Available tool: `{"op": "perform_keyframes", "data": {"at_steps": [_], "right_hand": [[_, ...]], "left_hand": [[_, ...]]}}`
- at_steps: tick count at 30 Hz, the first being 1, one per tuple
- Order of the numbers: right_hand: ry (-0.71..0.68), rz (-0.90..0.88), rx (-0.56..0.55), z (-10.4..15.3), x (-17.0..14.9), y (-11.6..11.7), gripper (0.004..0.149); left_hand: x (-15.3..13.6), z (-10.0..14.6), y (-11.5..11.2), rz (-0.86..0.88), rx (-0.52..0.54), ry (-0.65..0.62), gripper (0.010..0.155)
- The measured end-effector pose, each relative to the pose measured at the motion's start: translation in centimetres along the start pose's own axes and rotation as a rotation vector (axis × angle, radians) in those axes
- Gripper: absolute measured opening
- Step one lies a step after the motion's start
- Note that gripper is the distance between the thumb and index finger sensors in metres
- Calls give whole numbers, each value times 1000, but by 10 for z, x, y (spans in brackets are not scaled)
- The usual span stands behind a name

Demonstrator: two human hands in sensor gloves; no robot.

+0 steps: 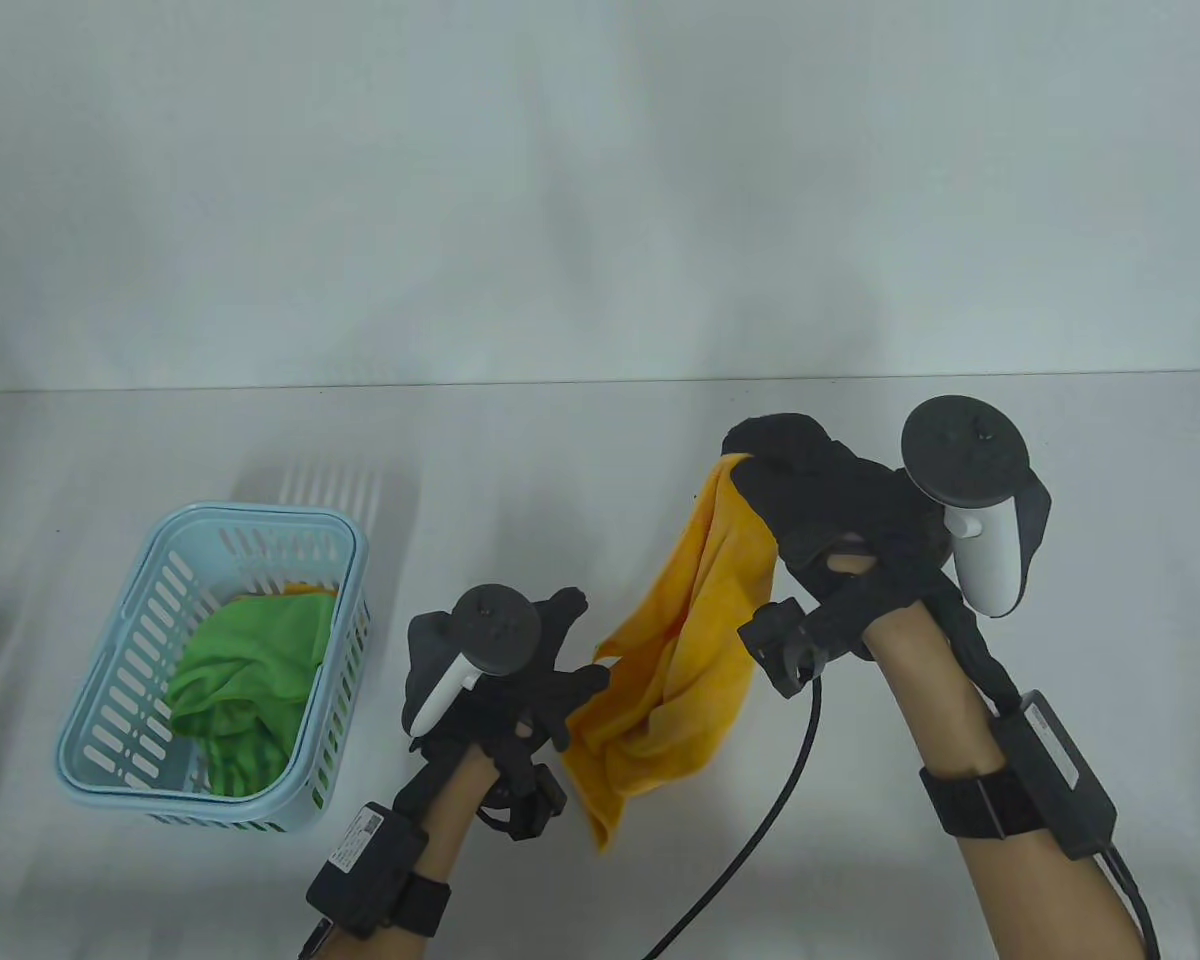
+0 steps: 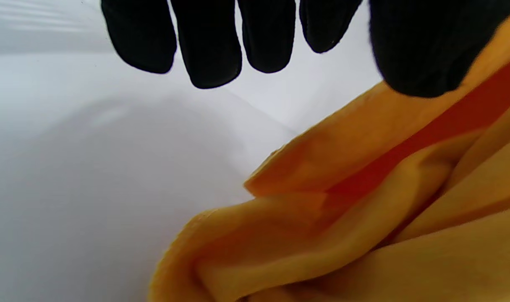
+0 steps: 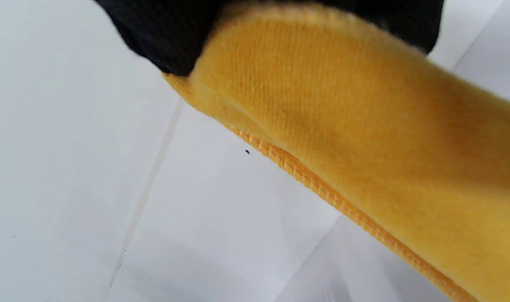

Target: Roll square towel into towel roll

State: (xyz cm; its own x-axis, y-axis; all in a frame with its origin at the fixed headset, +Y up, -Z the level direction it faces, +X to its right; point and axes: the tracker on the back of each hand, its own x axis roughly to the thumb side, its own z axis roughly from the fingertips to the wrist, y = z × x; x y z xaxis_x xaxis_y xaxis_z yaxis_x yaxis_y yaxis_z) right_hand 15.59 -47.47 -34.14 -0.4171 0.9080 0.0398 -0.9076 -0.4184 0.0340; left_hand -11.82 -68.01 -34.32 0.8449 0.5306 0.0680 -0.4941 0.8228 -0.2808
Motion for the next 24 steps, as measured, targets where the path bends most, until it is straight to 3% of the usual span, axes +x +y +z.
{"op": "perform_keyframes", "data": {"at_steps": [7,11,17,24], "right_hand": [[-24,12,18,5,12,3,38],[-36,12,29,9,18,5,38],[-46,18,45,11,21,7,38],[-35,15,37,10,18,6,38]], "left_hand": [[-2,-18,-29,-131,-38,41,81],[0,-24,-40,-232,0,77,73],[-1,-35,-45,-162,33,121,65],[-2,-34,-43,-100,33,120,44]]}}
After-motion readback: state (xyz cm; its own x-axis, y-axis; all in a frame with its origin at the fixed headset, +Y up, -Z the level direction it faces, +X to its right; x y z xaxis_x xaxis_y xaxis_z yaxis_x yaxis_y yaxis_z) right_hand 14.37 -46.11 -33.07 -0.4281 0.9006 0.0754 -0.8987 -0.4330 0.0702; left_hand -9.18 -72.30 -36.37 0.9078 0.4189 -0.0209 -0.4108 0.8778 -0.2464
